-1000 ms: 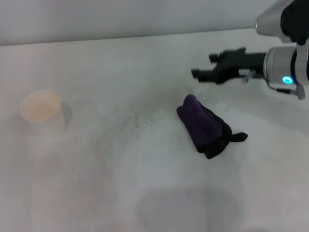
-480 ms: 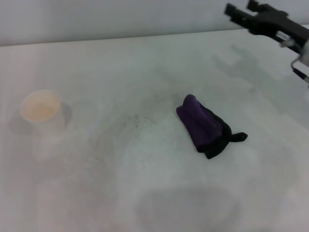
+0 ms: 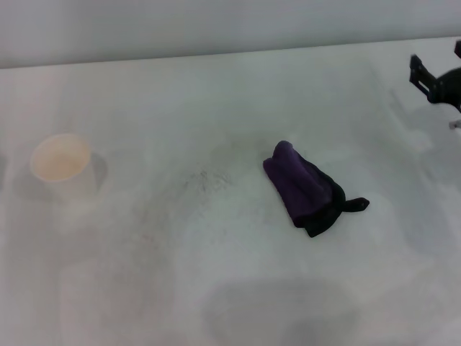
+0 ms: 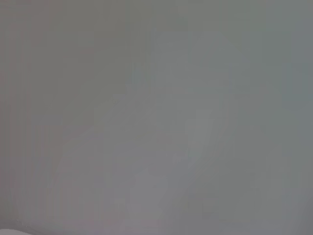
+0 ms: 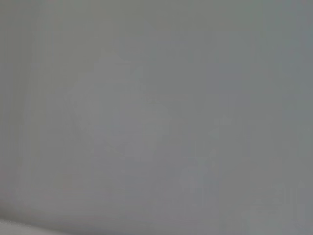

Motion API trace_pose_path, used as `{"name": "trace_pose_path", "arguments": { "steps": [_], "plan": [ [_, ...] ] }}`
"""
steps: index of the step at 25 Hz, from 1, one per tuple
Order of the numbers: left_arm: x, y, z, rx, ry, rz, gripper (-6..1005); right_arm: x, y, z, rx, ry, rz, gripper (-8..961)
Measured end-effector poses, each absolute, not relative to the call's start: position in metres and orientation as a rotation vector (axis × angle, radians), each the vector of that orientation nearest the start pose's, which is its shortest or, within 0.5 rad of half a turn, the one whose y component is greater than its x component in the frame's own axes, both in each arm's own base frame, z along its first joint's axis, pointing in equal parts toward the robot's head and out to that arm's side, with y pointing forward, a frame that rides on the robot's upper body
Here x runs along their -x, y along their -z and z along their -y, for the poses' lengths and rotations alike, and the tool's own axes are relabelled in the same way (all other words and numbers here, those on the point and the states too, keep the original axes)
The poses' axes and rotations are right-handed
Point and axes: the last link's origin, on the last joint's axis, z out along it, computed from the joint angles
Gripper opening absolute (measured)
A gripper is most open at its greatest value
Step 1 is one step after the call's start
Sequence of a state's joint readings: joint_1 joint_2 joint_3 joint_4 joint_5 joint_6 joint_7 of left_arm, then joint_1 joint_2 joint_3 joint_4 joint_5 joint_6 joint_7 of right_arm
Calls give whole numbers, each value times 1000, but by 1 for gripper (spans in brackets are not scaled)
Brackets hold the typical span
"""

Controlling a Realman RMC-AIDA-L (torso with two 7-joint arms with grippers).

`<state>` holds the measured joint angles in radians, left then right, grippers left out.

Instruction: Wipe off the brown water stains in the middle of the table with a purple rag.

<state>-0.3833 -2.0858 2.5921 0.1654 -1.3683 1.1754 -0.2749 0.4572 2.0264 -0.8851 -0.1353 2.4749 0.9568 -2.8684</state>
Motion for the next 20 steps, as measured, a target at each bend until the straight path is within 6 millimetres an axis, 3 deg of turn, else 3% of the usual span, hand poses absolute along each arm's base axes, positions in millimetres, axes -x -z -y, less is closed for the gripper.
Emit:
{"name": "trace_pose_path", "arguments": {
  "steps": [2,20],
  "plan": [
    [363,6,-306,1337,768,815,891,-384,-28,-350,1644,-378,-605,848],
    [360,18,-294,1371,786,844,890,-389,-22,-350,1638,-371,-687,848]
  ]
}}
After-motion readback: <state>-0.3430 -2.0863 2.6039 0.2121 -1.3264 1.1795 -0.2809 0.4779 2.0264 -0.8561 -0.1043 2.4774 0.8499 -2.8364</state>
